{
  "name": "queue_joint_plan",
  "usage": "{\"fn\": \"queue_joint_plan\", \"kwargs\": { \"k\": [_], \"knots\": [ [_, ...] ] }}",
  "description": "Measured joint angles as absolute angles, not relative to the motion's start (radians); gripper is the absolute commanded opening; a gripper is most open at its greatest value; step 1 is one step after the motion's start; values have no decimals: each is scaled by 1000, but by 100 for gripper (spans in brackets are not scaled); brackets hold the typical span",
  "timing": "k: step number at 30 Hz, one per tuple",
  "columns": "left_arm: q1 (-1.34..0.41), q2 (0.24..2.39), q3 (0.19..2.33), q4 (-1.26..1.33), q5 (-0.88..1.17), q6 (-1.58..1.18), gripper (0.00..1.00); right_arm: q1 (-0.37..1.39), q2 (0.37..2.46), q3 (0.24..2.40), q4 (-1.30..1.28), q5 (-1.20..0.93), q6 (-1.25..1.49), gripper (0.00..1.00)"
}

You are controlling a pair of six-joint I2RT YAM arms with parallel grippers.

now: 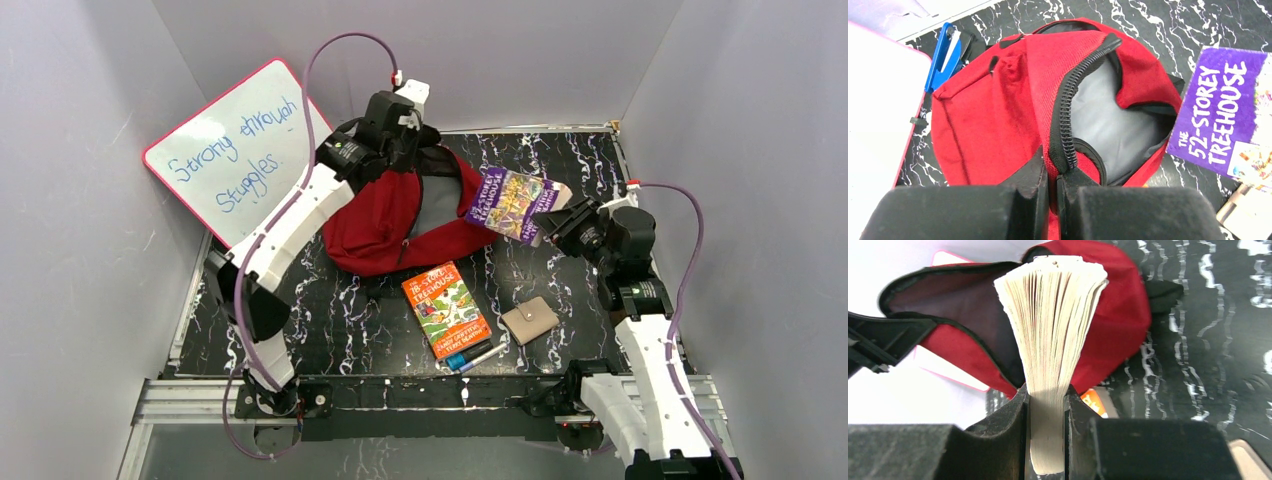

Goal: Pack the student bag
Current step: Pick up the book from the center of the board, then place the book in the student bag.

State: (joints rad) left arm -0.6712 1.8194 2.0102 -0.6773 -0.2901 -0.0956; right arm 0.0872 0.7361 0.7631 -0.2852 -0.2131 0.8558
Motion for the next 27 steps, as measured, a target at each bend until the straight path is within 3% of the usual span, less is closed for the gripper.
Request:
{"fn": "queue_joint_plan", "kwargs": {
  "k": [11,21,27],
  "knots": [
    [-648,1711,1810,-615,-209,-89,0,87,805,757,-92,-379,971,0],
    [-643,1711,1797,-582,-169,-112,0,95,900,746,-96,-370,1007,0],
    [-643,1711,1798,-577,-140,-112,0,151,1063,742,-20,-371,1027,0]
  ]
}}
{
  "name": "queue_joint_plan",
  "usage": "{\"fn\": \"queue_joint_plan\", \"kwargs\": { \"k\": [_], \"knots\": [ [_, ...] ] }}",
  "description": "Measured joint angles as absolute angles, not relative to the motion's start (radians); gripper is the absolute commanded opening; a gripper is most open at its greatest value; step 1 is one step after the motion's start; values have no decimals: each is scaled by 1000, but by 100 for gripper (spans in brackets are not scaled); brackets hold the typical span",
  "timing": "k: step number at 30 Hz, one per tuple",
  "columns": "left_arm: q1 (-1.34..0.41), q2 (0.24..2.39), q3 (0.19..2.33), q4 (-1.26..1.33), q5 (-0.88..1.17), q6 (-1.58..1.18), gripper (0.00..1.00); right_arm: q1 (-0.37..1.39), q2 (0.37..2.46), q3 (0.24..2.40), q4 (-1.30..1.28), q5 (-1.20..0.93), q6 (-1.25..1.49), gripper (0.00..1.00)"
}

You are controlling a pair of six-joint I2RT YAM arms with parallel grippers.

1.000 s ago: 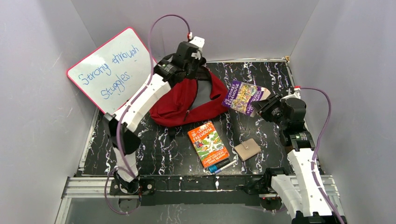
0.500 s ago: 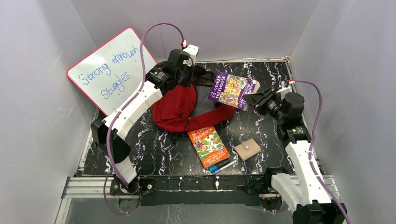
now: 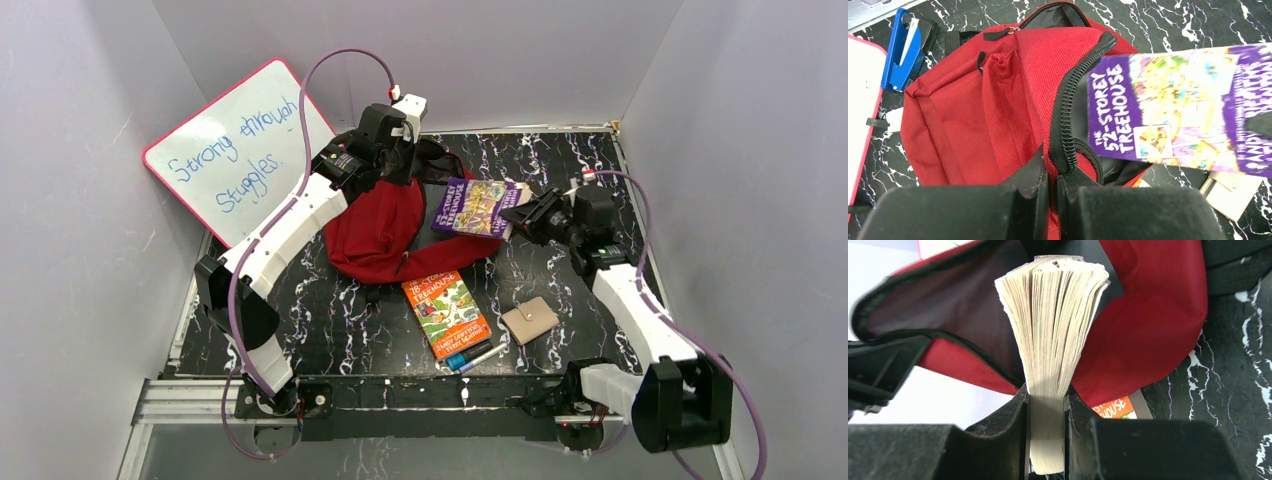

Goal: Pack the student bag
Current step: Place the book in the student bag.

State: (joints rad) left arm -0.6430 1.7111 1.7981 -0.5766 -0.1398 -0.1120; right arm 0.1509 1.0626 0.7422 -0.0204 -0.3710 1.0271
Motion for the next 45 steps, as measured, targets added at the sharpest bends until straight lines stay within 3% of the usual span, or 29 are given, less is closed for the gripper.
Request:
{"fn": "queue_joint_plan", "kwargs": {
  "k": [10,25,45],
  "knots": [
    [-643,1711,1833,-582,-133,-108,0,294,1276,806,44,-338,1045,0],
    [-642,1712,1865,-592,-115,-97,0,375,1675,1042,239,-422,1076,0],
    [-642,1729,1895,-609,-95,-93,0,461,2011,1280,314,-482,1097,0]
  ]
}}
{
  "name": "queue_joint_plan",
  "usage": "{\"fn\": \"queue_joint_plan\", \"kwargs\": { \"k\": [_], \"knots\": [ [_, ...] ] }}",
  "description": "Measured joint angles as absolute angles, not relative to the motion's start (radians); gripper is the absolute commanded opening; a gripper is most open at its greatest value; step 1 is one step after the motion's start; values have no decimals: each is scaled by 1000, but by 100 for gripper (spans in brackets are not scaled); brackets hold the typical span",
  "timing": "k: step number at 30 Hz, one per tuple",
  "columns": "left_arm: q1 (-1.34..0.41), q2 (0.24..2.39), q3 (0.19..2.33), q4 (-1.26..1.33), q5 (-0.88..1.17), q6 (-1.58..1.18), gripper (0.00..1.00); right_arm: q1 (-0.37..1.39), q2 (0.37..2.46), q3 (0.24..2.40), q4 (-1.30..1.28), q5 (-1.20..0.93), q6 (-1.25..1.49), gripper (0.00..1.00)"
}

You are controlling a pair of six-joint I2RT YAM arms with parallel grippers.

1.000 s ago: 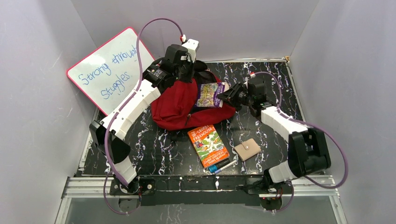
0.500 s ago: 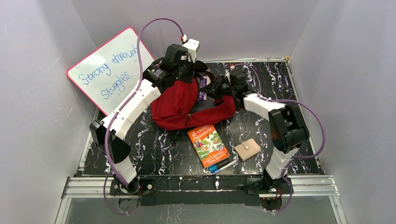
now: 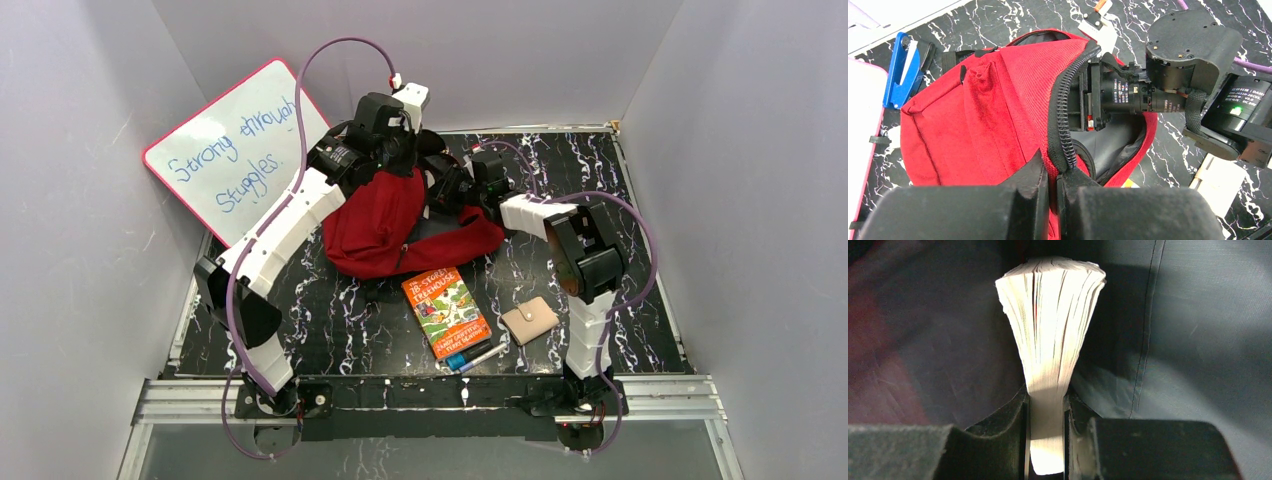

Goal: Pack the student bag
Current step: Place the book in the student bag.

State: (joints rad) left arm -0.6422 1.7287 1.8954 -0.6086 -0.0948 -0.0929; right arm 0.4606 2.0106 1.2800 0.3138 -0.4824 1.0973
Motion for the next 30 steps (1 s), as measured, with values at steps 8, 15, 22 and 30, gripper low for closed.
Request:
{"fn": "queue_joint_plan", "kwargs": {
  "k": [8,15,22,30],
  "knots": [
    [-640,1729,1895,-609,-89,-93,0,474,2016,1328,215,-435,1028,53],
    [-640,1729,1895,-609,-89,-93,0,478,2019,1349,84,-312,922,78],
    [-640,1731,1895,-607,-100,-93,0,478,1987,1368,-35,-184,820,99],
    [-620,1790,1895,-578,-123,-101,8,478,1628,1283,-110,16,677,99]
  ]
}}
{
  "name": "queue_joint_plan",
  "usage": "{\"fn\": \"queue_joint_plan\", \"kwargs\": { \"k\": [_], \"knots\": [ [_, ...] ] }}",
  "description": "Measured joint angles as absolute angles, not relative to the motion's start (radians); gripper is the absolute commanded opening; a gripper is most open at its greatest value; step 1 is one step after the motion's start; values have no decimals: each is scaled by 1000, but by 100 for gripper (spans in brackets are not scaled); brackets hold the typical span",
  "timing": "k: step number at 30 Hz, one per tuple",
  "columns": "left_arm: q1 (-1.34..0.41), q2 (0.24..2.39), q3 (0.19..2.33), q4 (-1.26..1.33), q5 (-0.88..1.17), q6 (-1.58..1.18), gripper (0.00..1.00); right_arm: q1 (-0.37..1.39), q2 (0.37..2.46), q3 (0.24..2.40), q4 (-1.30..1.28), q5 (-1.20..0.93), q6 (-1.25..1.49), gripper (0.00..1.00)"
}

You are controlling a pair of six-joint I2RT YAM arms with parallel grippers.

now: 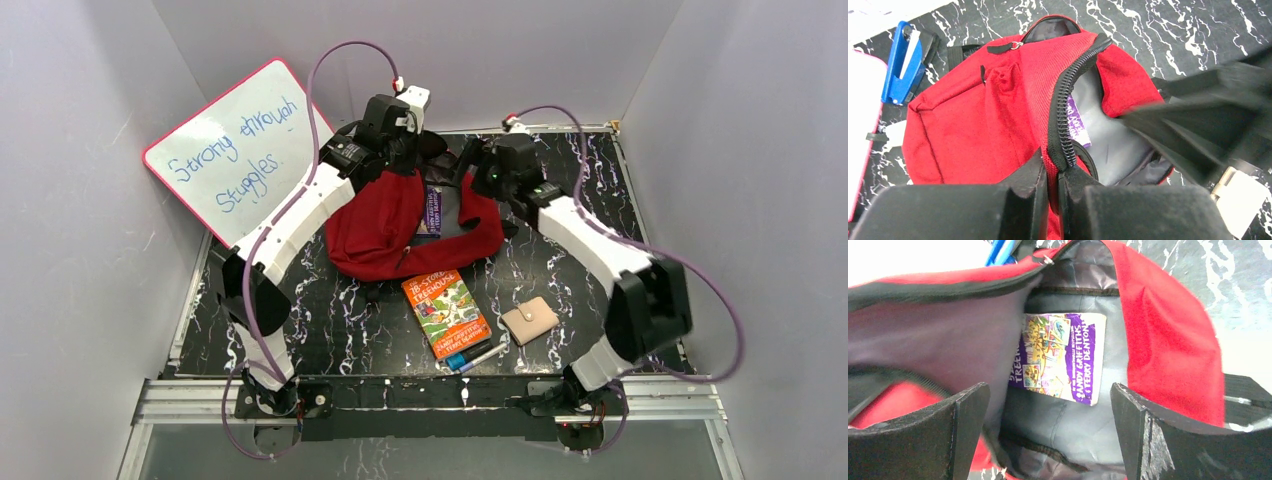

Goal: Pack the student bag
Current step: Place the book in the student bag, then pick up the book from the center of the board.

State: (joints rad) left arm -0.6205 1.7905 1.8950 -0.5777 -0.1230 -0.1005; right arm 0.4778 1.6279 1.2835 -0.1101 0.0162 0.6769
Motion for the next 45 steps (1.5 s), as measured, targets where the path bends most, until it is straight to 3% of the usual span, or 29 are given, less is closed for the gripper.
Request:
{"fn": "queue_joint_plan", "kwargs": {
  "k": [3,13,16,21,32,45],
  "knots": [
    [-609,1813,1885,-561,-119,-108,16,477,1471,1195,-109,52,649,99],
    [-592,1847,1826,-486,-57,-144,69,477,1047,831,-245,55,656,95],
    [-591,1846,1799,-471,-25,-160,77,477,953,755,-276,10,669,94],
    [-591,1777,1631,-423,20,-203,79,477,888,664,-291,-75,678,90],
    [-607,1349,1098,-307,252,-377,73,477,909,587,-316,-254,733,80],
    [-799,1330,791,-193,224,-657,68,478,1026,478,-237,-371,760,76]
  ]
}}
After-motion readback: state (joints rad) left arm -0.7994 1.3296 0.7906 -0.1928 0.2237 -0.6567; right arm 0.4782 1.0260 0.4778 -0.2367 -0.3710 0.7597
